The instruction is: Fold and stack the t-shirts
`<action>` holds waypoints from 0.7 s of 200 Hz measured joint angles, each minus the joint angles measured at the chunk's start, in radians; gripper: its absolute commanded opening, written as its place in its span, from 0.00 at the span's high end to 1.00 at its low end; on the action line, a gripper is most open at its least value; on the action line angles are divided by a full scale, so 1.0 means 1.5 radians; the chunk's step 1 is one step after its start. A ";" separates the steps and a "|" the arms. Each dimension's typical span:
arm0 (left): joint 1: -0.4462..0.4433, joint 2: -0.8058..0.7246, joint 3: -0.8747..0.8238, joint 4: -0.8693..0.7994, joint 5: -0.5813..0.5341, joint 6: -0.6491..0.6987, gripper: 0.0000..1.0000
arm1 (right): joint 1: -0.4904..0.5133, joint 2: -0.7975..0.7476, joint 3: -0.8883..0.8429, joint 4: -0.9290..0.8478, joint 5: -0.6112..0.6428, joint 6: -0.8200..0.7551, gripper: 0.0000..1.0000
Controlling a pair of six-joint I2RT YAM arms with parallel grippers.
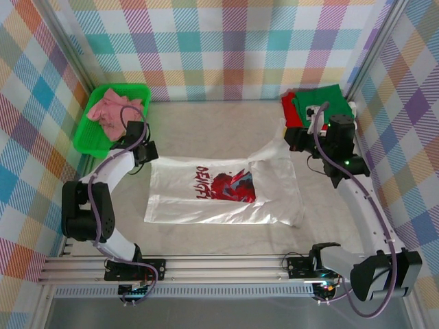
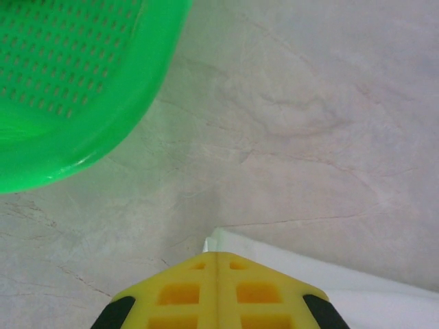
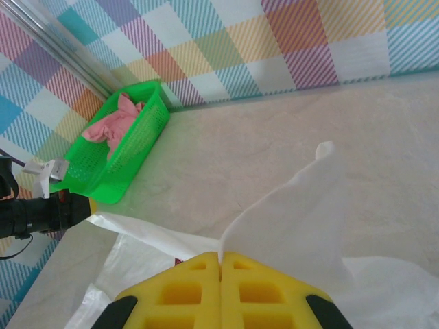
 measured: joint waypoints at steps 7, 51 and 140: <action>-0.003 -0.008 -0.002 0.000 -0.001 -0.004 1.00 | 0.000 -0.007 -0.007 0.003 0.000 0.000 1.00; -0.018 -0.058 -0.097 -0.002 -0.006 -0.043 1.00 | 0.000 -0.074 -0.100 -0.018 0.033 0.013 1.00; -0.024 -0.238 -0.237 -0.051 -0.047 -0.119 0.65 | 0.000 -0.323 -0.231 -0.124 0.010 0.045 0.73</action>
